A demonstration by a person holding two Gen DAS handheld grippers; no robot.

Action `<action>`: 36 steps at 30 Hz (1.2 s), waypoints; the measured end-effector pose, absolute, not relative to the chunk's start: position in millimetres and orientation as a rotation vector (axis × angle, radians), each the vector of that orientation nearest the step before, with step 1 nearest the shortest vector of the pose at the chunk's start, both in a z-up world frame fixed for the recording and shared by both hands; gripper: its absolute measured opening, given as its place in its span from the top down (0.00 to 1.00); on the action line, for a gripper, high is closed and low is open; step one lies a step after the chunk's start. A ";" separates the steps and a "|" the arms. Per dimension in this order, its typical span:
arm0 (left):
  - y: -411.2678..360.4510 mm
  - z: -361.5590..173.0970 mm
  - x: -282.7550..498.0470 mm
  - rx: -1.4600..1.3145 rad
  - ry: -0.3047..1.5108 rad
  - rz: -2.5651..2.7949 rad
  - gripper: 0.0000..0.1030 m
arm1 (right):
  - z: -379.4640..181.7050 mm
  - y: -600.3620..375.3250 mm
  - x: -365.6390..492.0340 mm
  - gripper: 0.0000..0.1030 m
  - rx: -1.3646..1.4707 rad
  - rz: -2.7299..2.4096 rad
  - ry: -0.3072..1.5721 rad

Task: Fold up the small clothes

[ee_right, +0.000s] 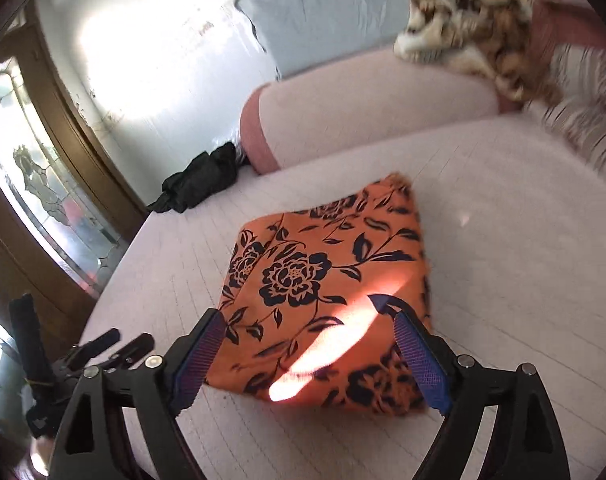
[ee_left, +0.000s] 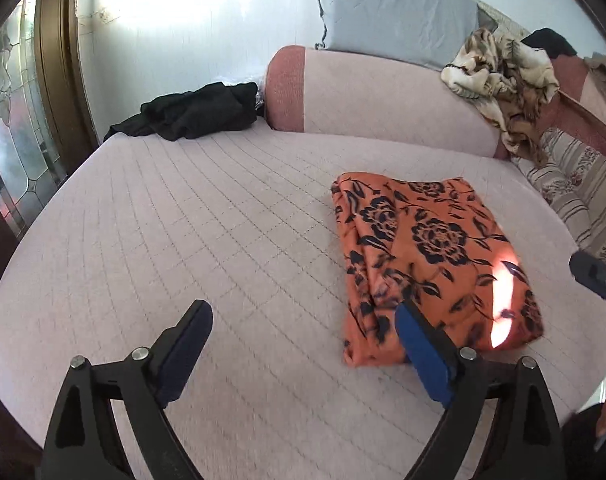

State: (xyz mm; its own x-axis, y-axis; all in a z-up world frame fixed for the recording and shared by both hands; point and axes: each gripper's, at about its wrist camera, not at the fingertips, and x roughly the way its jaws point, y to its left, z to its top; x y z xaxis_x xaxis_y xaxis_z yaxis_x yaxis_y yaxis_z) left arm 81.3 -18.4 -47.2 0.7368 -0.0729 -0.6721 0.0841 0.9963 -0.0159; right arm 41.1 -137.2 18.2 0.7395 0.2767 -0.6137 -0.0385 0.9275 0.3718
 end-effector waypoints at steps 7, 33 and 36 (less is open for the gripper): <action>-26.9 -32.4 21.6 0.037 0.737 -0.058 0.07 | -10.4 -117.7 -34.7 0.00 0.194 0.049 0.830; -63.1 -11.5 8.8 0.072 0.723 -0.041 0.02 | 23.9 -129.4 -39.3 0.00 0.072 -0.064 0.771; -61.0 -14.2 9.5 0.072 0.731 -0.030 0.02 | 34.3 -135.5 -34.4 0.00 0.099 -0.113 0.763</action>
